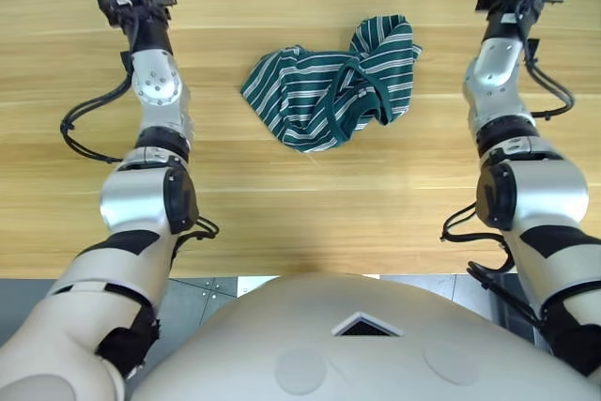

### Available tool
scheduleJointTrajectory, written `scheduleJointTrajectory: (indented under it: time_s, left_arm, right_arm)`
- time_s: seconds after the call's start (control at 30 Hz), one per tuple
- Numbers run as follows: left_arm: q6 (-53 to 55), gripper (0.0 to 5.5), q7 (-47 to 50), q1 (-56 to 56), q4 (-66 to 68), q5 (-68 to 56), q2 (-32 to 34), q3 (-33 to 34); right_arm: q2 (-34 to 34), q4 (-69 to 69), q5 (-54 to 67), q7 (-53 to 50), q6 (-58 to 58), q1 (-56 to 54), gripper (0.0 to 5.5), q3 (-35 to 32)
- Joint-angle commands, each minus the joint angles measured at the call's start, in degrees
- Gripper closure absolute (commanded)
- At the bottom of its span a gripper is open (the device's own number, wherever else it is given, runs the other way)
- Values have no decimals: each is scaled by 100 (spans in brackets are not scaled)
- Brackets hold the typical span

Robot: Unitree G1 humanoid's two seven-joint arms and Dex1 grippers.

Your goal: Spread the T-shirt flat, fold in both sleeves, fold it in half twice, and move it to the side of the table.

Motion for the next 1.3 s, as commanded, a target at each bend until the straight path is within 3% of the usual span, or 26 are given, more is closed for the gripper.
scheduleJointTrajectory:
  time_s: [0.03,0.23,0.57,0.83,0.93,1.1,1.3]
  left_arm:
    - [-137,170,50,-166,-146,223,74,-201]
    - [87,170,239,90,82,350,-160,-354]
    - [-1082,170,-245,1065,-404,178,-454,-420]
    - [-1899,170,-231,2276,-1148,1118,-738,-1185]
    - [-2371,170,-1551,3020,-1899,188,-649,-1811]
    - [-1475,170,-3290,4291,-4579,-1587,102,-3076]
    - [-332,170,-4288,5091,-5961,62,1342,-3550]
  right_arm:
    - [42,-92,-93,57,47,-191,149,104]
    - [54,40,-144,79,205,-51,149,160]
    - [213,-289,-325,-204,-514,873,149,326]
    - [123,-931,-722,-335,-1106,1968,149,579]
    - [-161,-1391,-490,775,-1765,2329,149,766]
    - [-1444,-2296,-606,2250,-1964,3128,149,951]
    - [-2423,-4005,-367,3623,-1491,4157,149,943]
